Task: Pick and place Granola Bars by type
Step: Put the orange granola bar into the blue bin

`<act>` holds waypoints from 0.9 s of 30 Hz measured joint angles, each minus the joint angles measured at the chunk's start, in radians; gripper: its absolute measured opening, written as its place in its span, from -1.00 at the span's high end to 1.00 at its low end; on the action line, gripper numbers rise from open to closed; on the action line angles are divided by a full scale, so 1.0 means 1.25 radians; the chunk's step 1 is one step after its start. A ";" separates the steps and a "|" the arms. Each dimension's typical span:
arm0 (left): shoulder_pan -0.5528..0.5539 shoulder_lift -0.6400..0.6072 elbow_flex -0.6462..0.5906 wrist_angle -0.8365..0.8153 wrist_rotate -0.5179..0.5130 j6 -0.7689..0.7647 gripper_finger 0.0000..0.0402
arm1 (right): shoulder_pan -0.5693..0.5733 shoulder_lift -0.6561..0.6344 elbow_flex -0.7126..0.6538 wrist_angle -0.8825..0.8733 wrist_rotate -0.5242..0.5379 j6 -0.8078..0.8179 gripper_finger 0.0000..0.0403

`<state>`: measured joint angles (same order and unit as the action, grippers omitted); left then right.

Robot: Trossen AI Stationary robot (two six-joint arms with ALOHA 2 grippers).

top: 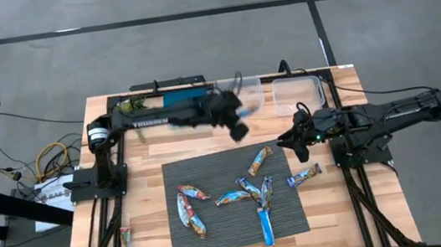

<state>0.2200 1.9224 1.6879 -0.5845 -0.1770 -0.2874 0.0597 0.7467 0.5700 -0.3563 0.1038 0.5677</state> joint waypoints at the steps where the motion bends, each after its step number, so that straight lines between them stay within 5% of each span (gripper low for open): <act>1: 0.016 0.000 0.012 -0.022 -0.010 0.000 0.88 | -0.004 0.000 0.003 -0.003 0.000 -0.003 0.37; 13: 0.200 0.001 -0.011 -0.424 -0.074 -0.009 0.91 | -0.067 0.000 0.040 -0.018 0.005 -0.078 0.37; 19: 0.258 -0.007 -0.141 -0.394 -0.027 -0.005 0.88 | -0.091 0.000 0.040 -0.045 0.002 -0.078 0.37; 27: 0.263 -0.011 -0.181 -0.345 -0.122 0.018 0.85 | -0.092 0.000 0.040 -0.044 0.000 -0.078 0.37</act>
<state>0.5493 1.9088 1.4616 -1.0163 -0.3300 -0.2645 -0.0551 0.7467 0.6197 -0.4118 0.1040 0.4698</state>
